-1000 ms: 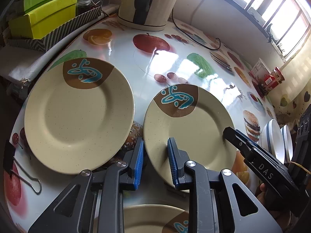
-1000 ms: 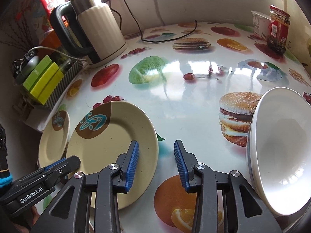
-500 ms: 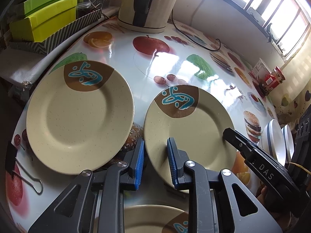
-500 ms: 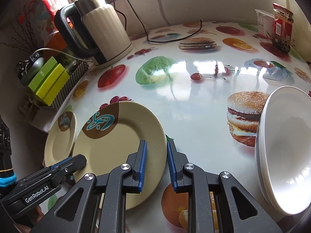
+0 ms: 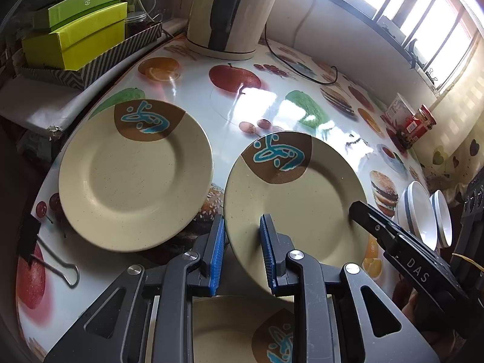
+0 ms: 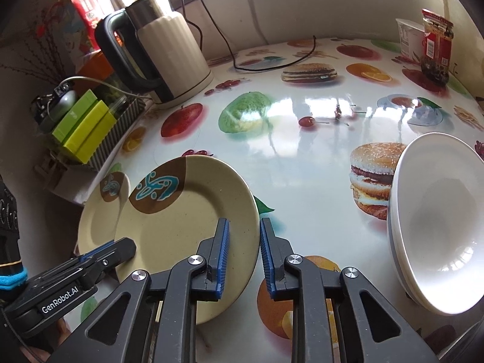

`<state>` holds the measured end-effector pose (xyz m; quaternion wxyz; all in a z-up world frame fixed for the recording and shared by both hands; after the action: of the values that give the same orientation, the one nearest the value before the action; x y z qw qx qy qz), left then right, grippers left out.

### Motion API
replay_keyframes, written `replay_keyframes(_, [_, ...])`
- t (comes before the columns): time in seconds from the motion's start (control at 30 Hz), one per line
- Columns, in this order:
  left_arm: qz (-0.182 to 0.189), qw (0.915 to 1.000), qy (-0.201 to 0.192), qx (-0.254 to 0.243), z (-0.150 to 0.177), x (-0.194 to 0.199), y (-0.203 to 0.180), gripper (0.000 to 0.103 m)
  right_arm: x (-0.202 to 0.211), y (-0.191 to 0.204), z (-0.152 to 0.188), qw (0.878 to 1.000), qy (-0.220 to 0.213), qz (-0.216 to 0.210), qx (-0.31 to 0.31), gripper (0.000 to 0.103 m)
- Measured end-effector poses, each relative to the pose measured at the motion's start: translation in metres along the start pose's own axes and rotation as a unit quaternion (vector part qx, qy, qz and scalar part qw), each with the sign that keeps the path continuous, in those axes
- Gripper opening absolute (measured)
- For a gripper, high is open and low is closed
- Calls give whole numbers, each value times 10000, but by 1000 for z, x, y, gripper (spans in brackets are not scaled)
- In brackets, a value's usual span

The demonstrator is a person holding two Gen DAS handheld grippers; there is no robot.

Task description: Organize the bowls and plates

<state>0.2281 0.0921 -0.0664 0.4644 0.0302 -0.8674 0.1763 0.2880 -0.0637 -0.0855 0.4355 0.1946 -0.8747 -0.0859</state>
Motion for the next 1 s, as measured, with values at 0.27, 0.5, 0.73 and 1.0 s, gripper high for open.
replay_keyframes(0.27, [-3, 9999, -102, 22, 12, 22, 5, 24, 21, 12, 10, 9999, -78, -75, 97, 20])
replay_keyframes(0.5, [-20, 9999, -148, 68, 27, 38, 14, 24, 36, 22, 25, 9997, -74, -132, 189, 20])
replay_keyframes(0.73, [-36, 9997, -229, 84, 42, 53, 19, 24, 49, 31, 41, 9995, -77, -189, 257, 20])
replay_keyframes(1.0, [-64, 9995, -216, 225, 67, 63, 32, 24, 63, 40, 63, 9990, -56, -199, 408, 20])
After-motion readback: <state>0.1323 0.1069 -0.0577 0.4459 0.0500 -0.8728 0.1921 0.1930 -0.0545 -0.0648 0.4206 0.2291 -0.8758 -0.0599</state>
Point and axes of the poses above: each gripper's, at about its wrist camera, not at the fingertips, and x roughly against the way its jaws point, y to its left, z to its underside, the point moved 5 cm from there along -x, roughly the way its jaws point, and after that the axes turned 2 degrees about -y, right-handed, at the moved point
